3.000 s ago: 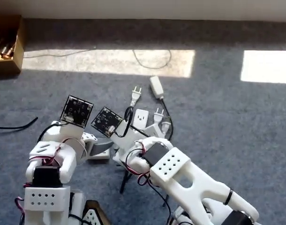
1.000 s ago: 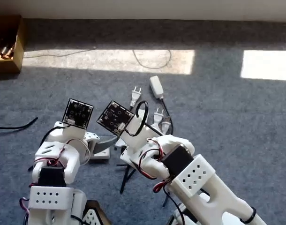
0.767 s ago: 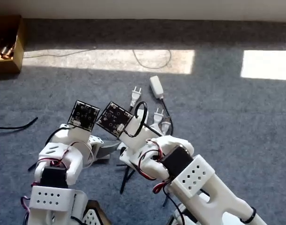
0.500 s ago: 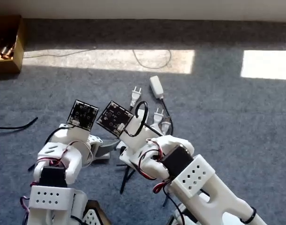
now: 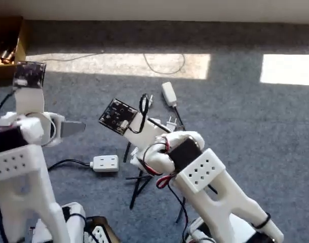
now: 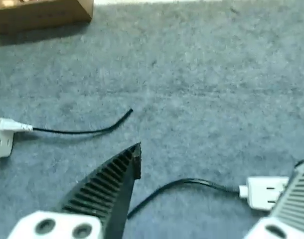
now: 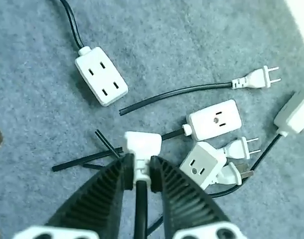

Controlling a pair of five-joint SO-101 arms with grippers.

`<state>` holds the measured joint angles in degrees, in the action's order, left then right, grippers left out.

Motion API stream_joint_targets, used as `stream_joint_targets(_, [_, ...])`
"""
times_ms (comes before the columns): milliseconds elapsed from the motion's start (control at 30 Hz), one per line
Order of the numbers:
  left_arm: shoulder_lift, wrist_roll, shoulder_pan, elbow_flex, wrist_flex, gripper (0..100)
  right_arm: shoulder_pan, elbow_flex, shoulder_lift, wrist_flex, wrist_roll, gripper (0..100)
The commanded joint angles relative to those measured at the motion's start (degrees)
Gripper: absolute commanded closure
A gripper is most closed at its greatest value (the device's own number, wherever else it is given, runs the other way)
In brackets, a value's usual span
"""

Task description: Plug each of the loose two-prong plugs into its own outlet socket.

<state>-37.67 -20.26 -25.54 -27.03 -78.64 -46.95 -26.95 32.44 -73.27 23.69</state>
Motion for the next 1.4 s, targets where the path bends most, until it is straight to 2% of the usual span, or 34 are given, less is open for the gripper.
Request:
stream_joint_targets(0, [24.1, -4.4, -1.5, 21.1, -12.3, 56, 0.3, 11.2, -7.7, -2.8, 5.8, 99.2])
stream_joint_targets(233, [51.5, -13.8, -12.0, 48.8, -20.9, 56, -5.2, 21.5, -19.0, -7.3, 18.2, 99.2])
stream_joint_targets(433, [64.4, -21.5, -22.3, 59.9, -21.6, 56, -7.3, 30.5, -29.7, -9.2, 25.5, 99.2])
stream_joint_targets(533, [67.8, -24.5, -25.8, 62.6, -21.5, 56, -7.2, 36.9, -33.5, -9.4, 27.8, 99.2])
stream_joint_targets(667, [70.6, -26.5, -26.9, 64.6, -21.5, 57, -7.3, 44.9, -38.9, -10.2, 29.1, 99.2])
stream_joint_targets(900, [71.0, -26.5, -27.7, 64.7, -21.5, 57, -9.6, 56.0, -49.2, -21.1, 30.7, 99.2])
stream_joint_targets(1067, [71.3, -26.7, -29.8, 64.7, -21.4, 57, -13.0, 58.8, -49.5, -23.5, 30.3, 99.2])
stream_joint_targets(1367, [71.3, -26.7, -31.0, 64.7, -21.4, 57, -11.1, 55.4, -54.2, -21.4, 29.5, 99.2])
